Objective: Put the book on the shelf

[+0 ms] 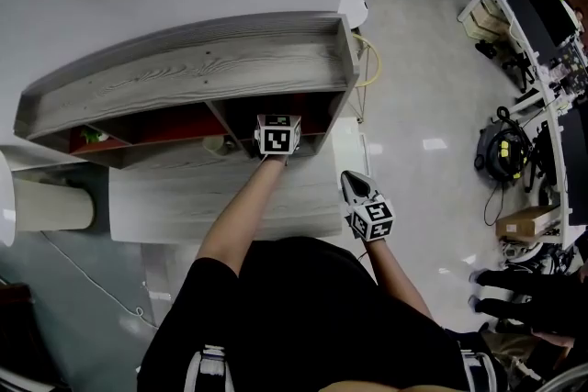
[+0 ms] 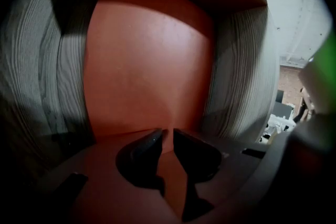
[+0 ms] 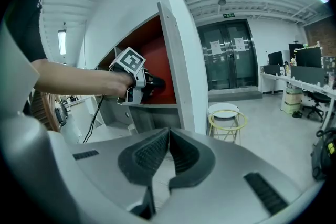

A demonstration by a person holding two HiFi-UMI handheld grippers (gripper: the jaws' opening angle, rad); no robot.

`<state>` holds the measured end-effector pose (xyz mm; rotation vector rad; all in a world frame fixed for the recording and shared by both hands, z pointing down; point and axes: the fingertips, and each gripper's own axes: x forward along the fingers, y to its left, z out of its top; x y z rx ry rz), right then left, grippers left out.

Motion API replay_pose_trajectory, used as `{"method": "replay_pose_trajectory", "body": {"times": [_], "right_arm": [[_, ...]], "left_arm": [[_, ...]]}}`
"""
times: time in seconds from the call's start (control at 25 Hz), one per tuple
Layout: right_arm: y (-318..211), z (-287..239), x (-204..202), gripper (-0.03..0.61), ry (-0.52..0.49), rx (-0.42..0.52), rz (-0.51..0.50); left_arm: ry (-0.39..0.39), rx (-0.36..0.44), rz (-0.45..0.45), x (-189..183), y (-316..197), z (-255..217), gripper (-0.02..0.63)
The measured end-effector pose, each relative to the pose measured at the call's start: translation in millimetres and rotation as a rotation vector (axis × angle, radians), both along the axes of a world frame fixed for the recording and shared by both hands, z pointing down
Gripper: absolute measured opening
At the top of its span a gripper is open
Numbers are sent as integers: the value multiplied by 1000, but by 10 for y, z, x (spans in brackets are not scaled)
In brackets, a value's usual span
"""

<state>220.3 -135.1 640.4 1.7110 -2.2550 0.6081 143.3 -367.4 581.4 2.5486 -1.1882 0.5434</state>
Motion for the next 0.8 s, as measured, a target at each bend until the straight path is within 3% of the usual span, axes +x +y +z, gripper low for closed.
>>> {"method": "replay_pose_trajectory", "body": {"times": [0.48, 0.8], "right_arm": [[236, 19, 1, 6, 21, -21, -14], [353, -110, -181, 0, 53, 32, -101]], "left_arm": [[19, -8, -2, -59, 98, 44, 66], [47, 6, 1, -199, 258, -44, 65]]}}
